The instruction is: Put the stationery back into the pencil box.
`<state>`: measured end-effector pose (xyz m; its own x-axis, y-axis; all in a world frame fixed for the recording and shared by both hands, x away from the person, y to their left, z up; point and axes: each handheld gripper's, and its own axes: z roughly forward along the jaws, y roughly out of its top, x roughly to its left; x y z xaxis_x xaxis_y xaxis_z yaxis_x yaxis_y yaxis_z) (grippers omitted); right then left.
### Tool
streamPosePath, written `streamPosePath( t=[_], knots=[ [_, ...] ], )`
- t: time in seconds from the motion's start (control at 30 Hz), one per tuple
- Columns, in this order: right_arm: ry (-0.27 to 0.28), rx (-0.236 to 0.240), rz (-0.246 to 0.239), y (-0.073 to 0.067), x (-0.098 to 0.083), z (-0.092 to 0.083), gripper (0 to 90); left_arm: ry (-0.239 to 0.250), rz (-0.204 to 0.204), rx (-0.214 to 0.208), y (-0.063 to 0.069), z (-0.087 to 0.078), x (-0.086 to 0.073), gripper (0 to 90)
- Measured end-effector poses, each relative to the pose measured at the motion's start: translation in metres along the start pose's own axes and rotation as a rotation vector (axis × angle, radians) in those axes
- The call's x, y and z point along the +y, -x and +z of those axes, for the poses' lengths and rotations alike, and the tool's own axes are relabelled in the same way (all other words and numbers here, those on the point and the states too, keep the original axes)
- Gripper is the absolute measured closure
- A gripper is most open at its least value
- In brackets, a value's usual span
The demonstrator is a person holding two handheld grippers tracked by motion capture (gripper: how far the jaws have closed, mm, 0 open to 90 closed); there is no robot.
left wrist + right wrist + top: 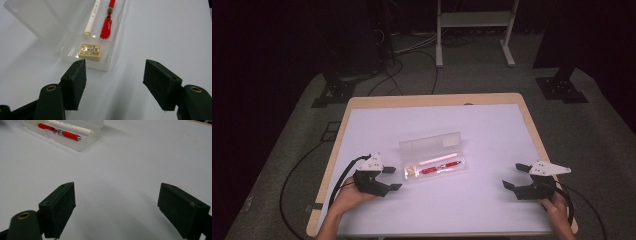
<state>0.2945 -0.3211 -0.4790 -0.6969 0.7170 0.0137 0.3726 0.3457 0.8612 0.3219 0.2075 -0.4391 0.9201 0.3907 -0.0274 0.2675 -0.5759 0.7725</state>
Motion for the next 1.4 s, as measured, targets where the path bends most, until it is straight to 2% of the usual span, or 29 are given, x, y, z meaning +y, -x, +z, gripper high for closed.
streamPosePath(
  t=[0.43,0.83,1.4],
  knots=[
    [-0.001,0.000,-0.001,0.000,0.000,0.000,13.8,0.005,-0.019,0.018,0.004,-0.007,-0.009,29.1],
    [-0.003,0.000,0.000,-0.001,0.000,0.000,13.8,0.027,-0.052,0.037,0.006,-0.014,-0.022,28.3],
    [-0.005,0.000,0.000,-0.001,0.000,0.000,13.8,0.027,-0.074,0.065,0.009,-0.024,-0.034,25.6]
  ],
)
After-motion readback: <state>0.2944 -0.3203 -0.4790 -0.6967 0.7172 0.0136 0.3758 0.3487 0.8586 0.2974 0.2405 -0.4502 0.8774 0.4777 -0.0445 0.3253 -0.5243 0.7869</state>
